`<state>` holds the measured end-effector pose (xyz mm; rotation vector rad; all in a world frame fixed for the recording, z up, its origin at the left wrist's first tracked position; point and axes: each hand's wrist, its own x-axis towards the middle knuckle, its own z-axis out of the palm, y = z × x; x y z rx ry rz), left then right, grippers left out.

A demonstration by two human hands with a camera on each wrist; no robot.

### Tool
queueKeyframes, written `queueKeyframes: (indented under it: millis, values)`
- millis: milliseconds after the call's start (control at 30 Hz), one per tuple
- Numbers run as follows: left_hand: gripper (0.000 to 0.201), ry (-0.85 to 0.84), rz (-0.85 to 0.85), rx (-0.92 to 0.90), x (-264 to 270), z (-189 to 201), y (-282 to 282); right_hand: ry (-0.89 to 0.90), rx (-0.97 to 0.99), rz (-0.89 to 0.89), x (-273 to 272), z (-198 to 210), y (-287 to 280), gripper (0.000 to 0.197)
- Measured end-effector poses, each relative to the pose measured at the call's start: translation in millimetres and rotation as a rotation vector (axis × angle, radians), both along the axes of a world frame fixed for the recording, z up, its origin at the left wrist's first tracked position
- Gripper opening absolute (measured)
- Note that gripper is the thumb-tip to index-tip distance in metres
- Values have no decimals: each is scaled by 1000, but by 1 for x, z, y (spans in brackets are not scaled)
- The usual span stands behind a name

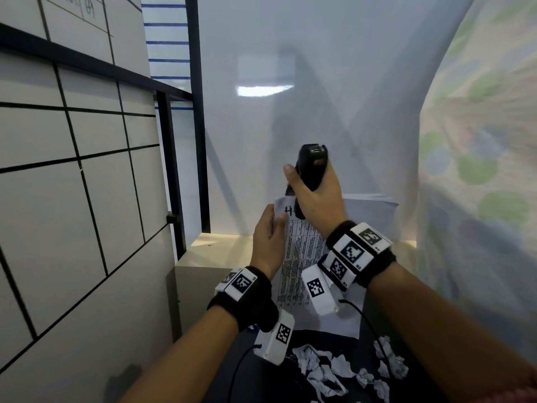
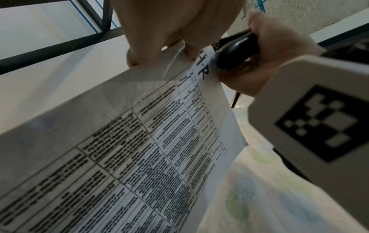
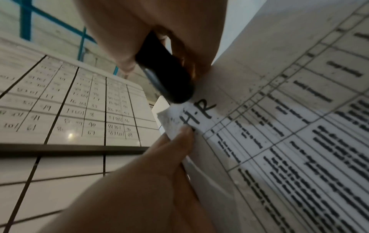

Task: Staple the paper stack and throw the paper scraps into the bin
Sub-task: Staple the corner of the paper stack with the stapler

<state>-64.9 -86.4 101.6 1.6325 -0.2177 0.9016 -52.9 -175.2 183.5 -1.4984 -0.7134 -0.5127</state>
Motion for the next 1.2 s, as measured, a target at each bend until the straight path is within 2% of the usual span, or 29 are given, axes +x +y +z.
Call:
queueKeyframes:
  millis: [133,267,367,500,633,733,867,967,1100,1200]
  values:
    - [34,12,4,-27,1,-2,1,-18,-48,-17,-2,0,15,17]
    - [12,87,-10,-77,2,-4,3,28,63,-44,-8,4,28,19]
    - [11,131,-86,-136,3,-5,6,62,108,-39,-13,6,36,21]
    - [10,128,-73,-33,1,-3,11,84,126,-44,-13,8,40,20]
    - [29,134,-90,70,0,1,16,105,145,-91,-9,11,40,22]
    - [11,144,-93,148,1,4,18,126,168,-149,-7,11,40,21]
    - [16,166,-132,161,2,8,18,168,192,-188,-2,14,38,17]
    - [13,187,-124,141,2,12,14,187,189,-174,2,16,35,16]
    - [12,165,-105,130,4,10,13,230,386,2,4,17,21,10]
    - [14,138,-131,110,-1,8,10,277,613,-2,14,26,-4,11]
